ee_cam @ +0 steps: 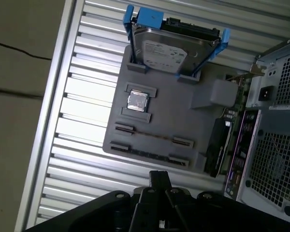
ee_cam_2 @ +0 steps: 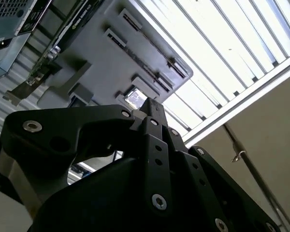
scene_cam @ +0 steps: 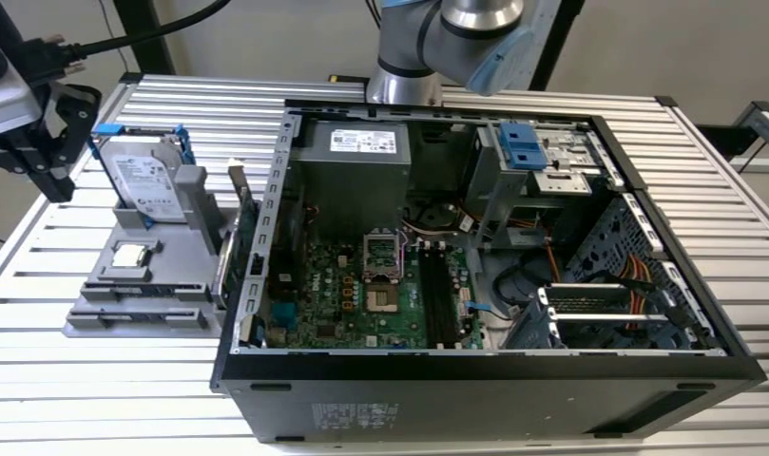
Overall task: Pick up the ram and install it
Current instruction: 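Pick up the ram and move it above insertion slot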
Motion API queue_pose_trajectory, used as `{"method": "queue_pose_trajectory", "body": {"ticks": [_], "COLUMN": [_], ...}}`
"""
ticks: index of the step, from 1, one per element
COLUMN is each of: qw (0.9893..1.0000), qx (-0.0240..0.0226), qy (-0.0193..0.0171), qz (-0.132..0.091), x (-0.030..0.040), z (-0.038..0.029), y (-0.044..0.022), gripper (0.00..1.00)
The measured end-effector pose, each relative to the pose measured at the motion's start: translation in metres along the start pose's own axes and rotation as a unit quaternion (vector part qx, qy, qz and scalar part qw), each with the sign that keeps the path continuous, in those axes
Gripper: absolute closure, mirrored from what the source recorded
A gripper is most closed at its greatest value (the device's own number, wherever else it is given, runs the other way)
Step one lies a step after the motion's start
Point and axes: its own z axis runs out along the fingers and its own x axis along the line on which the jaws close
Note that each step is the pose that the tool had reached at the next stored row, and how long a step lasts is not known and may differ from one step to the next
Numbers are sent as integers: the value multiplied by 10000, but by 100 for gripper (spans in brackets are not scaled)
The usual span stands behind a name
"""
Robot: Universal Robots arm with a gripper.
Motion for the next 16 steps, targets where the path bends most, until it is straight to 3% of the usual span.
{"method": "queue_pose_trajectory", "body": {"ticks": [9, 16], "qw": [9996, 9984], "qx": [-3, -7], "qy": [14, 28], "qz": [-286, -570], "x": [0, 0], "z": [0, 0], "y": [0, 0], "gripper": [100, 100]}}
